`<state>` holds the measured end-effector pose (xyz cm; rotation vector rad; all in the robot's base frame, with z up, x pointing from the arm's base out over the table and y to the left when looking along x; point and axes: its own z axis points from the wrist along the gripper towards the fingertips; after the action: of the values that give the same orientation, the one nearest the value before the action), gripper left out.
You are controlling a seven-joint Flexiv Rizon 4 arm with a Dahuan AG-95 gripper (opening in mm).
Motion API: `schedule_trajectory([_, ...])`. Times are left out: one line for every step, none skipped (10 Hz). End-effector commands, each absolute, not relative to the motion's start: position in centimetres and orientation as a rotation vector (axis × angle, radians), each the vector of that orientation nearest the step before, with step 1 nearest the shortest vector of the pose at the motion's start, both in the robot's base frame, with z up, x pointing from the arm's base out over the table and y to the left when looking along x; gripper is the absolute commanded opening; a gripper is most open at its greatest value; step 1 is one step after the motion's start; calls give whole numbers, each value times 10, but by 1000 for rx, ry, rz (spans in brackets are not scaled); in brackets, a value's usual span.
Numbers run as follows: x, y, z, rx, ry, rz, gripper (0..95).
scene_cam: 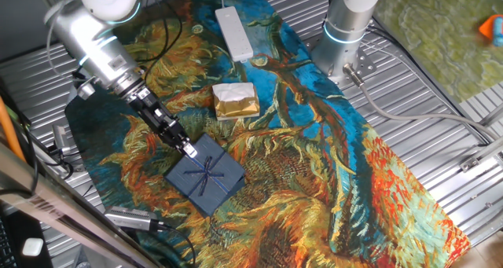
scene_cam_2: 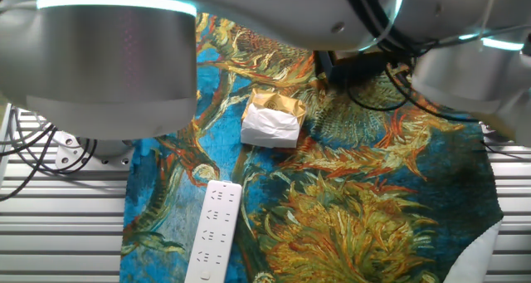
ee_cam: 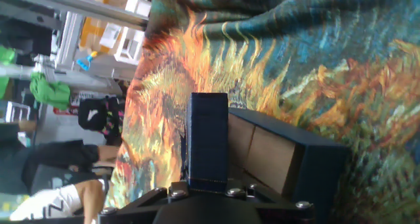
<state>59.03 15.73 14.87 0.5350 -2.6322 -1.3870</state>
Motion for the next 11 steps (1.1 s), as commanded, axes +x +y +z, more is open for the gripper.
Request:
schedule_trajectory([584,158,148,458,-2645,-1445,0])
schedule_trajectory([582,158,147,414,-2645,-1477,0])
schedule_trajectory([581,159,147,399,-2643,-1499,0])
schedule_trajectory([579,159,146,373,-2637,-1531,0])
schedule_trajectory([579,159,146,363,-2637,-1537,0])
schedule_trajectory([579,159,146,348,-2629,-1552,0])
schedule_trajectory([579,159,145,347,-2625,-1560,0])
schedule_trajectory([579,159,145,350,-2624,-1565,0])
schedule_trajectory([579,158,144,351,-2621,-1573,0])
schedule_trajectory([580,158,143,353,-2619,-1579,0])
schedule_trajectory([580,158,142,366,-2617,-1580,0])
